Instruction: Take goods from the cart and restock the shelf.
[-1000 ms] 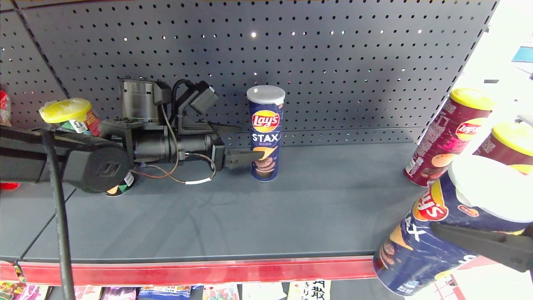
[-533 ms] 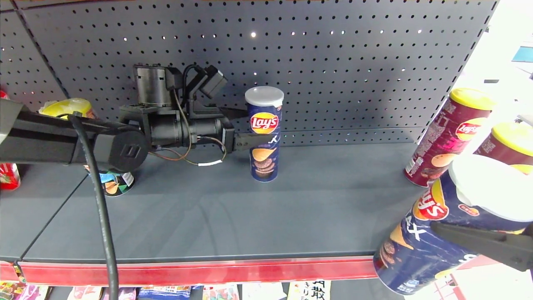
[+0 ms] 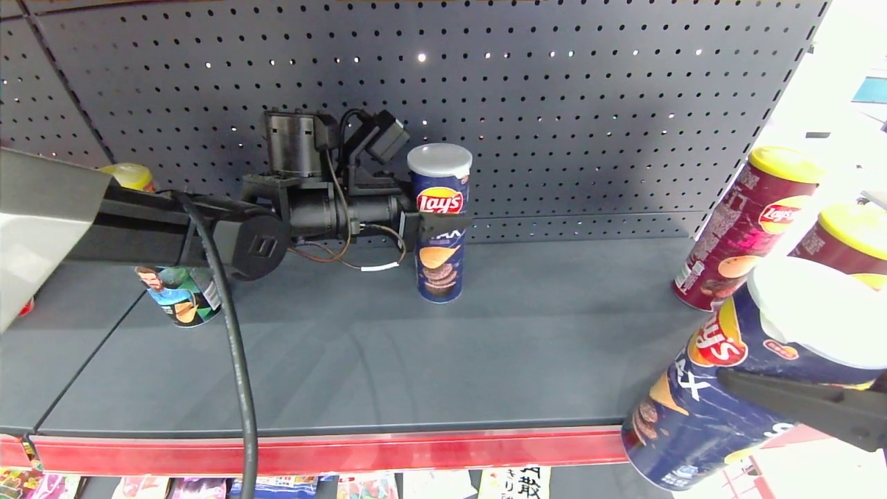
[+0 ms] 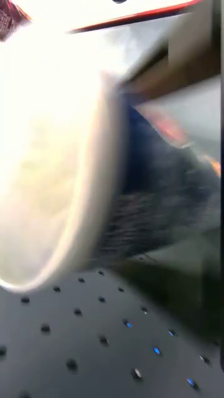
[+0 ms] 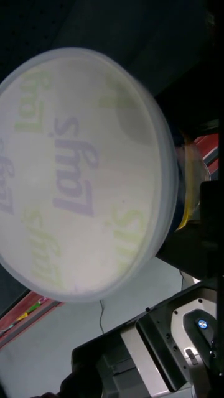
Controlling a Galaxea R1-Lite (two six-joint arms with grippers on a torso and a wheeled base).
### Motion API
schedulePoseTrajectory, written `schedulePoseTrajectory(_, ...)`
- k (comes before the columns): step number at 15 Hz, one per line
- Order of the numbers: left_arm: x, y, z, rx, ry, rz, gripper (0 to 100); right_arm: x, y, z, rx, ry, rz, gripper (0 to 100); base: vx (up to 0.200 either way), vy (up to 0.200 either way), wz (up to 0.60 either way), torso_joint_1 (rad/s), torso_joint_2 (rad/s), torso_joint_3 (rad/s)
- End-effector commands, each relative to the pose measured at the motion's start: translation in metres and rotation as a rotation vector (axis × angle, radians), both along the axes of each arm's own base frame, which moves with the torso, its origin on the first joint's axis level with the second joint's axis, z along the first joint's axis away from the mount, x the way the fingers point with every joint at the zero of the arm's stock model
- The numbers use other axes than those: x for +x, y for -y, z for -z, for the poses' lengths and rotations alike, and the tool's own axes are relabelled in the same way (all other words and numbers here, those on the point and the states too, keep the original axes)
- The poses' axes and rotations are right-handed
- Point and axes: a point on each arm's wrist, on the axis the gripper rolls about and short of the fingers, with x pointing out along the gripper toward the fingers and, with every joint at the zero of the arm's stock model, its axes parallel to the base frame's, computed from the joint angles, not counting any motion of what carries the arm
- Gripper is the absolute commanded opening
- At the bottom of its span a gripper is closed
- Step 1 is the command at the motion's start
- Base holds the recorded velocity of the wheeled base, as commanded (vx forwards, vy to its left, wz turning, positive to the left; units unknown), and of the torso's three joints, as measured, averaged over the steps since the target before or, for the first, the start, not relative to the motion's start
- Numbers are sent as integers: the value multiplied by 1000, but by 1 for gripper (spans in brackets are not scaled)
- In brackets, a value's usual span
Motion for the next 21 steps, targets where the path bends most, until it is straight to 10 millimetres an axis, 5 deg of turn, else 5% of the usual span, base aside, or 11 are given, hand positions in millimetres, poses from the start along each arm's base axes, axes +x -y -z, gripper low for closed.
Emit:
schedulePoseTrajectory(1,5,3,4,0,-6,2,0,-1,0,-1,2,4,-1,0,0,0,0,0,0,0)
schedulePoseTrajectory(6,-2,0,2,2,-10,5,0,-1,1,-1,3,7,0,0,0,0,0,0,0,0)
schedulePoseTrajectory(12,-70,-8,-10,15,-50,68,0,0,0,-2,2,5,0,0,0,0,0,0,0,0)
schedulePoseTrajectory(15,-97,-15,1,42,-103,86,0,0,0,-3,4,8,-3,0,0,0,0,0,0,0)
schedulePoseTrajectory(21,-124,-25,4,52,-126,95,0,1,-1,-2,2,5,-3,0,0,0,0,0,0,0)
